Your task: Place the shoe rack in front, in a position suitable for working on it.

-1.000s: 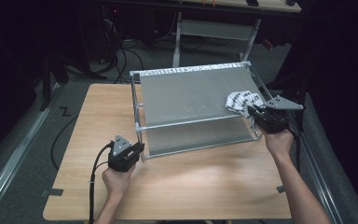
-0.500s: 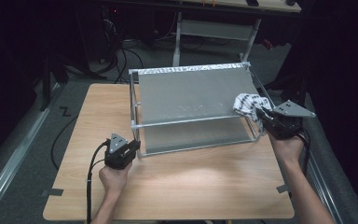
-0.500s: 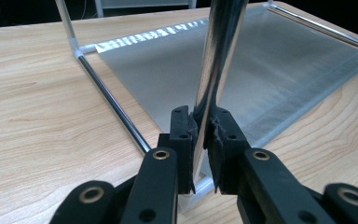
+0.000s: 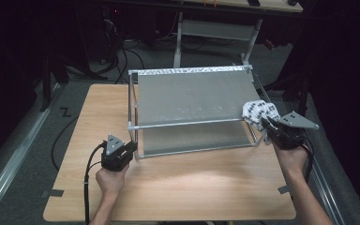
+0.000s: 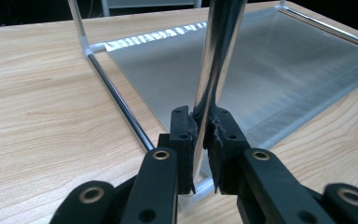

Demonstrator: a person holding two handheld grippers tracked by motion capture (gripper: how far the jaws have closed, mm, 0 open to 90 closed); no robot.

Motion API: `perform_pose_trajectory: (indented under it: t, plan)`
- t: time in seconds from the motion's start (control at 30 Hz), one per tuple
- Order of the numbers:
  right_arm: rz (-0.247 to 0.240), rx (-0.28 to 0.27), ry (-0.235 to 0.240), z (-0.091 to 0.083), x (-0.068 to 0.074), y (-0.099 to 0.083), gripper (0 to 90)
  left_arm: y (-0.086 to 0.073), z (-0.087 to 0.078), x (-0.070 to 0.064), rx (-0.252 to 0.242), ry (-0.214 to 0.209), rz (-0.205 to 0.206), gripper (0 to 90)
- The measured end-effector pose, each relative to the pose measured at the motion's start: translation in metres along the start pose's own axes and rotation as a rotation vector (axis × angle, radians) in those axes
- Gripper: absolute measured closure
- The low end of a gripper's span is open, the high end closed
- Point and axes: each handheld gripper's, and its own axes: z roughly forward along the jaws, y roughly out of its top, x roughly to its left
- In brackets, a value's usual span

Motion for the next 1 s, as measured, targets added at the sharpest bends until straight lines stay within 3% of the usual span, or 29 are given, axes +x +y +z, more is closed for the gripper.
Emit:
perform_pose_trajectory:
  t: [0.2, 0.37, 1.0]
  plan:
    - [0.016, 0.006, -0.006, 0.007, -0.004, -0.001, 82.0, -0.002, -0.003, 0.003, -0.001, 0.006, -0.006, 80.4]
    - [0.019, -0.007, -0.002, 0.004, 0.0, -0.005, 82.1, -0.002, -0.005, 0.005, -0.001, 0.007, -0.008, 80.4]
    - [0.068, -0.002, -0.02, 0.0, -0.005, -0.024, 82.1, -0.005, -0.011, 0.01, 0.003, -0.01, -0.016, 80.0]
